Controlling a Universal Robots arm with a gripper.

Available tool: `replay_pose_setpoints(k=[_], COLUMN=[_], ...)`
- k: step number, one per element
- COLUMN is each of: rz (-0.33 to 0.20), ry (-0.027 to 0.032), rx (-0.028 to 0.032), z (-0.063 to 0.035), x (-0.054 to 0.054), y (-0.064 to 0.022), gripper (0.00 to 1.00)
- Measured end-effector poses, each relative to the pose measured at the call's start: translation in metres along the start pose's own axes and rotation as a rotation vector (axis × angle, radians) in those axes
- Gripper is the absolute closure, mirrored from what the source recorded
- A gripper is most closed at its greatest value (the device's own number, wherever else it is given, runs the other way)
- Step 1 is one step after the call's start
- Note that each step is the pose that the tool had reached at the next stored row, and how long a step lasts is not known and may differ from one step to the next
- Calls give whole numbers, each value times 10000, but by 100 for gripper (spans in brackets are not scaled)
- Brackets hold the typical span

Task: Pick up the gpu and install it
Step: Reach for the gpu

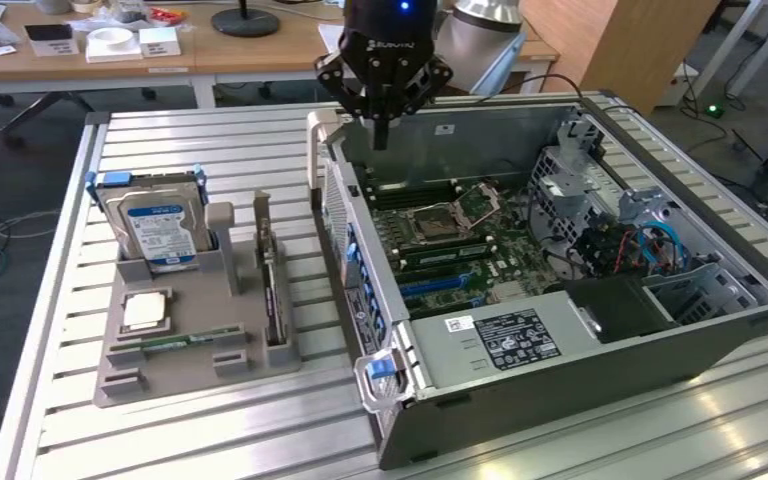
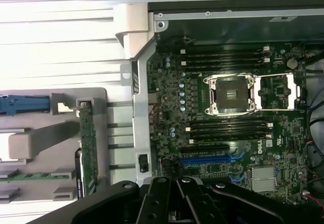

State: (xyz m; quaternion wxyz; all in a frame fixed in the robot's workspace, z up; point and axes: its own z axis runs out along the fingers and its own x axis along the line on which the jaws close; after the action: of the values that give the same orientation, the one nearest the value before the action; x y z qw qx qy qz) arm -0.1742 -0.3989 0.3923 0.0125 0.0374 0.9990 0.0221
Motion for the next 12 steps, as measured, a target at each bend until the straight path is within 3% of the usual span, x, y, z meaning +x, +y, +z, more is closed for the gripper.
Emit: replay_pose_setpoints(k=[12], rz=[0], ry=[0], rx=[0], z=[8], x=[330], y=[-25], gripper=[89])
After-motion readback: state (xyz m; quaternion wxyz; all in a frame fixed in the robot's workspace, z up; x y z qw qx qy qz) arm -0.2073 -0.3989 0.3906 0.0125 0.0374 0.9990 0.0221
